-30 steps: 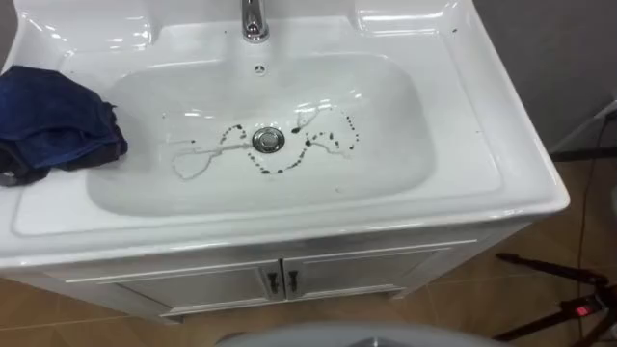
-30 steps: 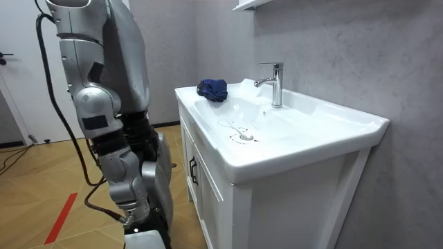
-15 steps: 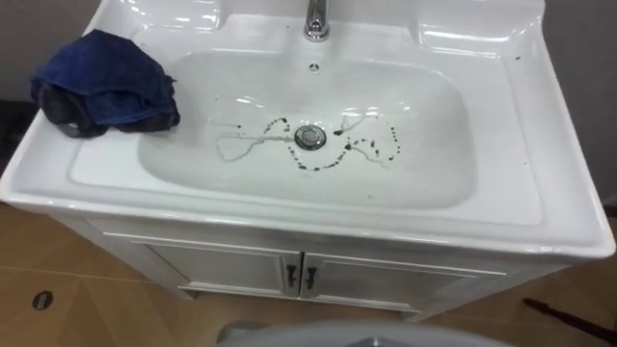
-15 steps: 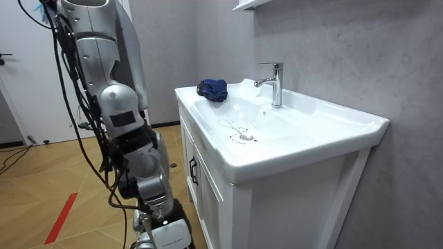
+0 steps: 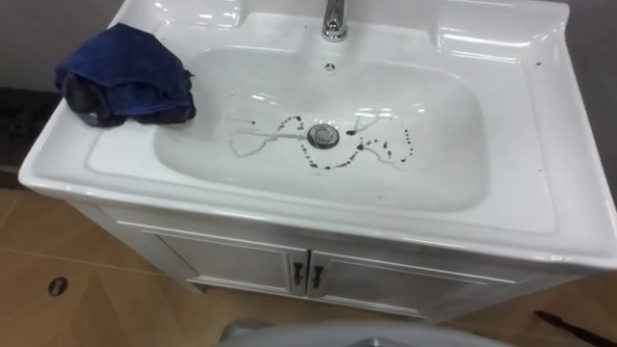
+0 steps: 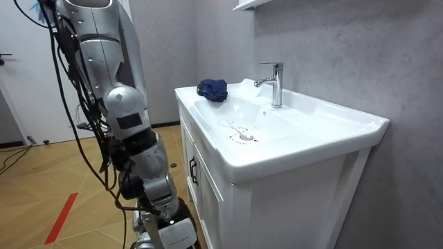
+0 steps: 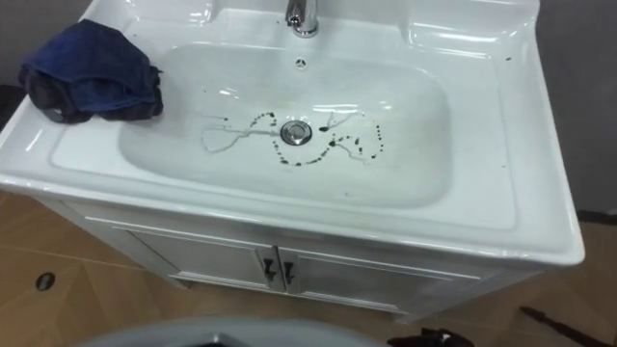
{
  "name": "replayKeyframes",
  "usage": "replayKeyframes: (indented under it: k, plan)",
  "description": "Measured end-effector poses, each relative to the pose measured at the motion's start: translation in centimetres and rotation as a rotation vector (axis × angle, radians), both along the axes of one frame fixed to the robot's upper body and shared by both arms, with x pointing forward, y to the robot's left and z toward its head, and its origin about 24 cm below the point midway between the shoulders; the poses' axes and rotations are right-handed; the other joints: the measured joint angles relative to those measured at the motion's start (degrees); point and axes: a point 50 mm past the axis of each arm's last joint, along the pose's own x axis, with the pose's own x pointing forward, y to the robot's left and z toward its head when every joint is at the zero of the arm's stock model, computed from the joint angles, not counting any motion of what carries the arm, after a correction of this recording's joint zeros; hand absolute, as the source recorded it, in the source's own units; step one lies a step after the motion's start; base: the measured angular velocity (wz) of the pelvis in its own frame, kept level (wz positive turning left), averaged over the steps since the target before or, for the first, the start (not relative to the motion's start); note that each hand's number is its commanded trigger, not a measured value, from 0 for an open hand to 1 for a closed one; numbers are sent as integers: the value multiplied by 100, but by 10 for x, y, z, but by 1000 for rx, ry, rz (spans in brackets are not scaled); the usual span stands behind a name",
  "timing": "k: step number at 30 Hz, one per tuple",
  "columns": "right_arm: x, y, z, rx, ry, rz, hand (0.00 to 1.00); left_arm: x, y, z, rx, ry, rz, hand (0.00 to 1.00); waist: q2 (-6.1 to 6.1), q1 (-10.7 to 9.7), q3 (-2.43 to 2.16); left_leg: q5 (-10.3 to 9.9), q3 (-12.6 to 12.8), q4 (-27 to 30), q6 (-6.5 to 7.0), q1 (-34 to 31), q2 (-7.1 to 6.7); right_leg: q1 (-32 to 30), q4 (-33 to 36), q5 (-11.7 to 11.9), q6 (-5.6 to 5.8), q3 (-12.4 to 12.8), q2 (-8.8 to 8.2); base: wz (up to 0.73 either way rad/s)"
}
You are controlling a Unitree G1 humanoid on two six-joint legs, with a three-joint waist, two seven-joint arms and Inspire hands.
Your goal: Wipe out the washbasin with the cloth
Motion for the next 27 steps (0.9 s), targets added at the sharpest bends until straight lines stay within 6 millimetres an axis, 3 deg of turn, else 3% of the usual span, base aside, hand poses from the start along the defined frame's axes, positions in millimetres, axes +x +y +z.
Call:
replayKeyframes:
  k: [3,9,12,15,18,23,27]
  plan:
    - [0,-4,1,-20,-2,6,0,6,9,5,84,-4,34,0,66,82,-19,0,-18,-3,0,-44,-3,-70,37,-12,-8,-7,-9,1]
    - [5,-13,4,-75,-38,53,0,43,47,33,380,-121,79,0,100,112,-30,72,-217,-5,20,-188,-86,-160,125,-59,10,-204,-102,16]
    - [5,-15,5,-89,-60,69,0,62,69,58,572,-192,123,0,133,256,-46,72,-200,-10,22,-224,-100,-233,149,-68,24,-161,-115,-3]
    - [4,-17,6,-97,-70,79,0,72,78,73,668,-234,147,0,158,422,-51,78,-187,-26,33,-287,-108,-373,212,-49,13,-158,-130,-10]
    - [5,-17,7,-110,-80,96,0,78,92,94,787,-261,196,0,224,442,-87,81,-190,-45,37,-267,-118,-357,210,-53,20,-151,-144,0]
    - [11,-17,8,-125,-114,161,0,95,115,135,999,-372,238,0,403,554,-77,81,-189,-46,38,-191,-123,-352,256,-67,24,-76,-149,-8]
    - [6,-17,8,-126,-100,181,0,113,121,169,1166,-442,202,0,424,557,-76,89,-205,-31,50,-192,-166,-441,435,-153,36,-10,-203,-1]
